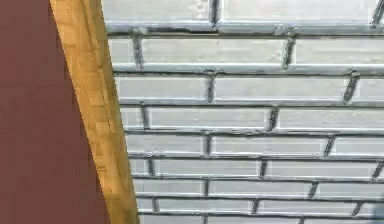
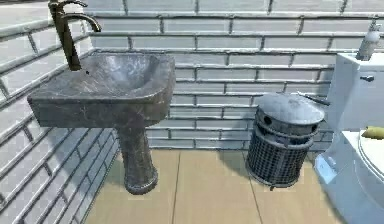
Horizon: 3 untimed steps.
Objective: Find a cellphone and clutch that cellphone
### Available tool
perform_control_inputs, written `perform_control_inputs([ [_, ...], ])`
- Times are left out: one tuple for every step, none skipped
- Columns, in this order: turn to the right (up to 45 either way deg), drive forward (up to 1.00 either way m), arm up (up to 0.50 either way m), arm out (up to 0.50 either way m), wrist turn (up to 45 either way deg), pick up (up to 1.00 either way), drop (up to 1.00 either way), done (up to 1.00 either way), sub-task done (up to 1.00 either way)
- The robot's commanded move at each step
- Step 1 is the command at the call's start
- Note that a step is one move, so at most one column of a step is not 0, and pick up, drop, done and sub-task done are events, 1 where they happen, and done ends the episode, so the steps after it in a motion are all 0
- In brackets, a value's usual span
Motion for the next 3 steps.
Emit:
perform_control_inputs([
  [-45.0, 0.0, 0.0, 0.0, 0.0, 0.0, 0.0, 0.0, 0.0],
  [-24.0, 0.0, 0.0, 0.0, 0.0, 0.0, 0.0, 0.0, 0.0],
  [0.0, 1.0, 0.0, 0.0, 0.0, 0.0, 0.0, 0.0, 0.0],
])
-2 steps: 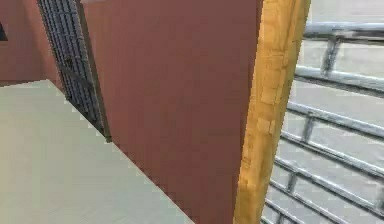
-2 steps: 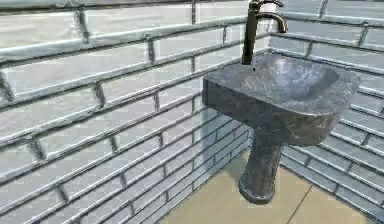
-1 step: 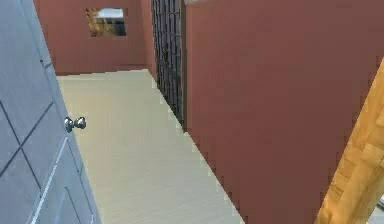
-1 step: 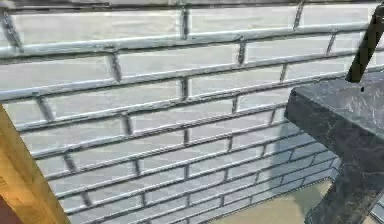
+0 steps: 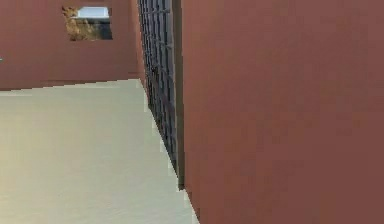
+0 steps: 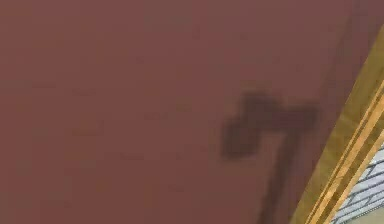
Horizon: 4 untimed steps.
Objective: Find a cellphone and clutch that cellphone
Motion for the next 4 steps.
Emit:
perform_control_inputs([
  [-9.0, 0.0, 0.0, 0.0, 0.0, 0.0, 0.0, 0.0, 0.0],
  [0.0, 0.1, 0.0, 0.0, 0.0, 0.0, 0.0, 0.0, 0.0],
  [-45.0, 0.0, 0.0, 0.0, 0.0, 0.0, 0.0, 0.0, 0.0],
  [0.0, 0.65, 0.0, 0.0, 0.0, 0.0, 0.0, 0.0, 0.0],
])
